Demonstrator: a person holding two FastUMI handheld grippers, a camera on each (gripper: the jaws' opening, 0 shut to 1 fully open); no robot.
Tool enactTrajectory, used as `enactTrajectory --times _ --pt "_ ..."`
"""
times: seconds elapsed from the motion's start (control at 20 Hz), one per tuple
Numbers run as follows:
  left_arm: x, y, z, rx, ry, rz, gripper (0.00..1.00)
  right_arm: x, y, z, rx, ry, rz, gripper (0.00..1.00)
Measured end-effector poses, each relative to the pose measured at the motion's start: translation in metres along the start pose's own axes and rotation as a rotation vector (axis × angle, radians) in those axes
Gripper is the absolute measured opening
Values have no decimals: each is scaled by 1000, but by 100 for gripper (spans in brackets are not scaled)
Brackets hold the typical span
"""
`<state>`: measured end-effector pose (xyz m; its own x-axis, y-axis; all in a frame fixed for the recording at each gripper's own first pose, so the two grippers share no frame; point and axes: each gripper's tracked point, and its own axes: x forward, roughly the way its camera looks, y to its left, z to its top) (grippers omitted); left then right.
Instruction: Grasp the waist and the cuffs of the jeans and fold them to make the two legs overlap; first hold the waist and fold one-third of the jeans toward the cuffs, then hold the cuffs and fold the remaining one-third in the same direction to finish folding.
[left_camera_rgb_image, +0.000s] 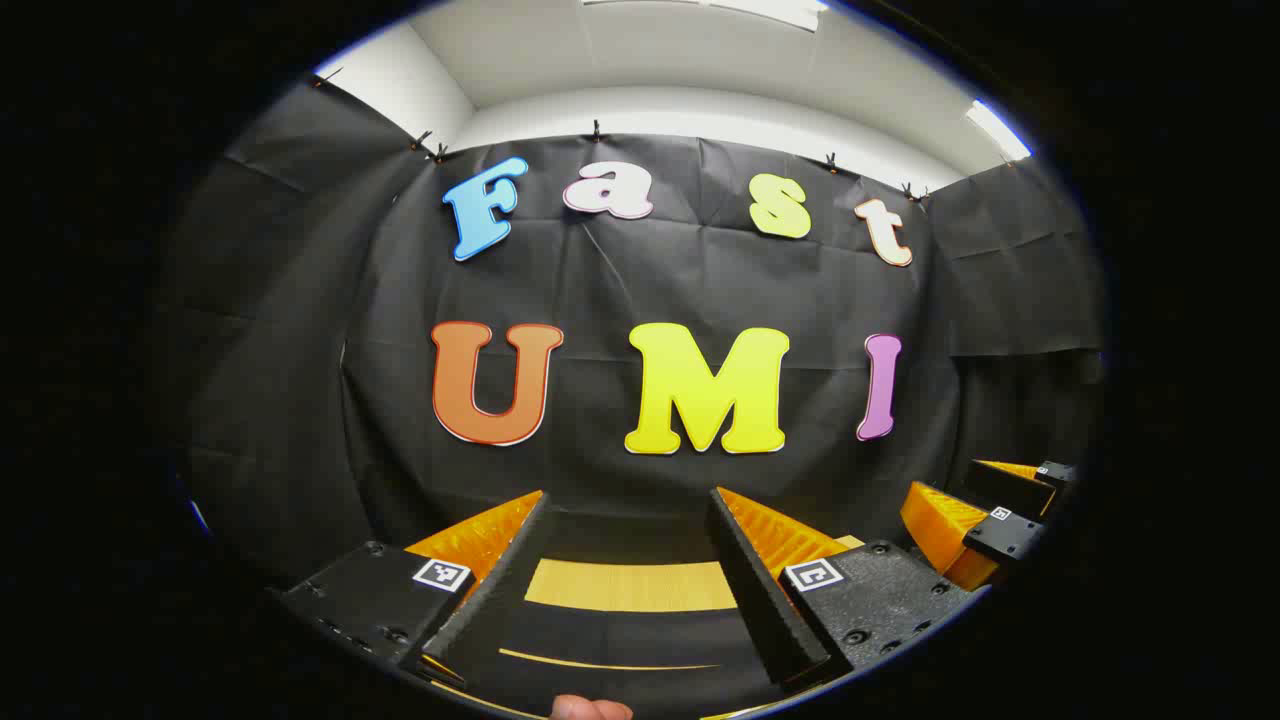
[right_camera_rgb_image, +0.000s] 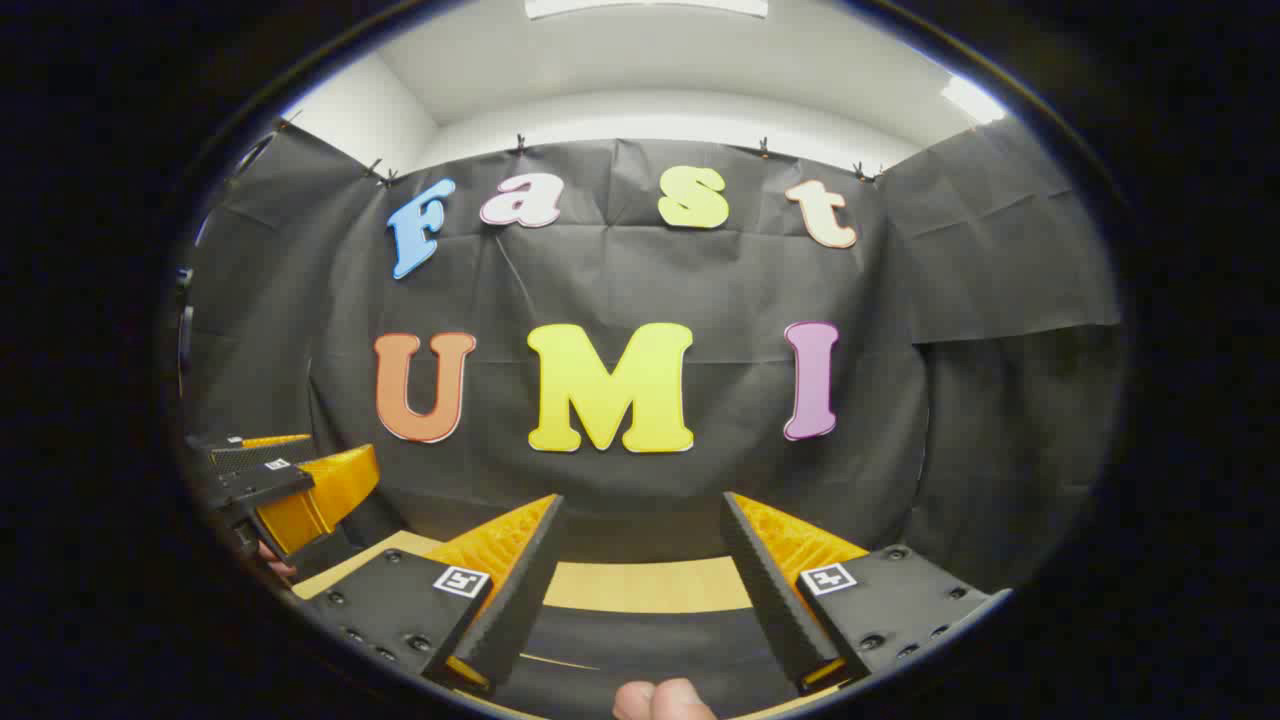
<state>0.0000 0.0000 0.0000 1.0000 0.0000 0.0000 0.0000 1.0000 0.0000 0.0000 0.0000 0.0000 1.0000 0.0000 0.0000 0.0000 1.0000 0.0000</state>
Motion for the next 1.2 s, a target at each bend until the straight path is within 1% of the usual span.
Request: enactTrajectory --times 0.05,0.1,0.25,0.45,0.75,0.8,0.85,0.95,1.0,1.05,1.1,1.2 --pt "1 1 0 -2 7 -1 89 1 -1 -3 3 5 -3 94" --pt "1 0 0 -4 7 -2 98 2 -3 -2 5 5 -7 94" --pt "1 3 2 -5 -4 0 98 5 -3 2 2 -11 -8 94" --pt "5 4 -2 -10 12 2 98 10 0 -6 -2 10 2 94" --pt "10 9 1 -2 -13 21 98 16 -11 -3 0 -3 -22 94" --pt "12 8 1 1 -14 20 89 17 -14 -2 4 -6 -28 94" --pt "12 8 -1 2 -13 20 98 18 -16 -2 4 -6 -34 94" --pt "16 8 -3 -6 -9 21 98 20 -24 -1 -3 -7 -46 94" --pt "17 8 -5 -14 -1 21 100 20 -28 -1 -3 -6 -49 94" --pt "17 8 -10 -22 8 24 100 21 -34 -2 -4 -3 -57 94" --pt "19 10 -14 -28 19 31 98 22 -40 -3 -7 1 -66 94" --pt "21 14 -22 -36 41 37 98 23 -56 -10 -1 17 -89 93"
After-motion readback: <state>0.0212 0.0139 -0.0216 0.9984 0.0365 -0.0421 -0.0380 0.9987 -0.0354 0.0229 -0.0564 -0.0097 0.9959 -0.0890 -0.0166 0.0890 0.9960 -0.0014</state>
